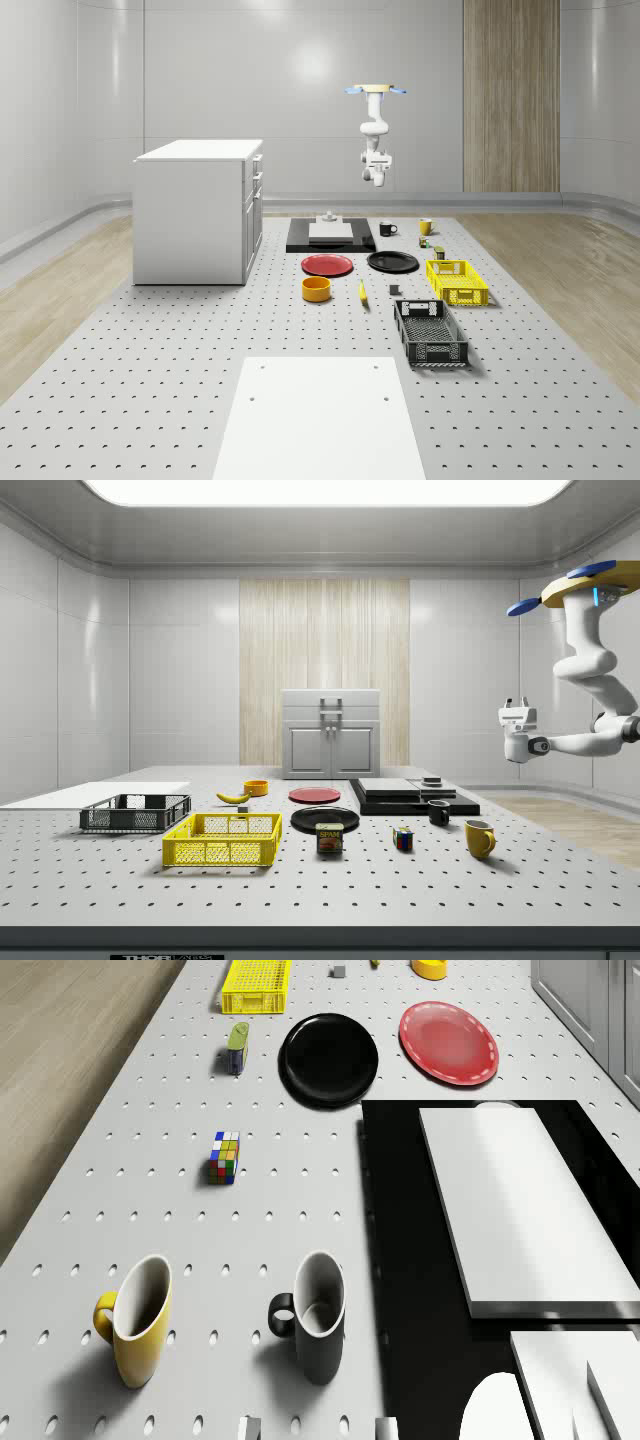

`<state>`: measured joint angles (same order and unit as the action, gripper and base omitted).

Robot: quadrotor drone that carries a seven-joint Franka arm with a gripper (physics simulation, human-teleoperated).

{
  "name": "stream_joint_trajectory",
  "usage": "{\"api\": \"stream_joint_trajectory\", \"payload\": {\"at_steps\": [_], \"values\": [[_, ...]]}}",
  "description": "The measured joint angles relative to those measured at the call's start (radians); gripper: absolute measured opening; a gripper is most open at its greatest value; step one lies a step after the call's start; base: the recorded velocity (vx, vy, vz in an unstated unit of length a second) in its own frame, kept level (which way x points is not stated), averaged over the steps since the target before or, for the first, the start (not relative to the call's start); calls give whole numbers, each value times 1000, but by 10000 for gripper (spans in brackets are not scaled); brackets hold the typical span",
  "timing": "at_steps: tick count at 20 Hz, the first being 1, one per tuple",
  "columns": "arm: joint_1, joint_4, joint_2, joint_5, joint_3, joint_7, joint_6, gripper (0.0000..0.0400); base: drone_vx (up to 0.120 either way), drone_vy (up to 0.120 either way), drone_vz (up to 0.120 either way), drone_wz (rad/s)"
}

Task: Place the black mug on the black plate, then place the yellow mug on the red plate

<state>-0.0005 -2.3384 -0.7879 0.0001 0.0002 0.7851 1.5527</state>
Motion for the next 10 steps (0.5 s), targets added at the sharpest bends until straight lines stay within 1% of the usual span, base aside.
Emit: {"api": "stream_joint_trajectory", "payload": {"at_steps": [2,5,9,10], "values": [[-1,42,3,0,1,-1,-37,400,0,0,0,0],[-2,106,19,1,1,-1,-84,400,0,0,0,0],[-4,189,47,1,2,-2,-135,400,0,0,0,0],[-4,206,53,2,2,-2,-145,400,40,0,0,0]]}}
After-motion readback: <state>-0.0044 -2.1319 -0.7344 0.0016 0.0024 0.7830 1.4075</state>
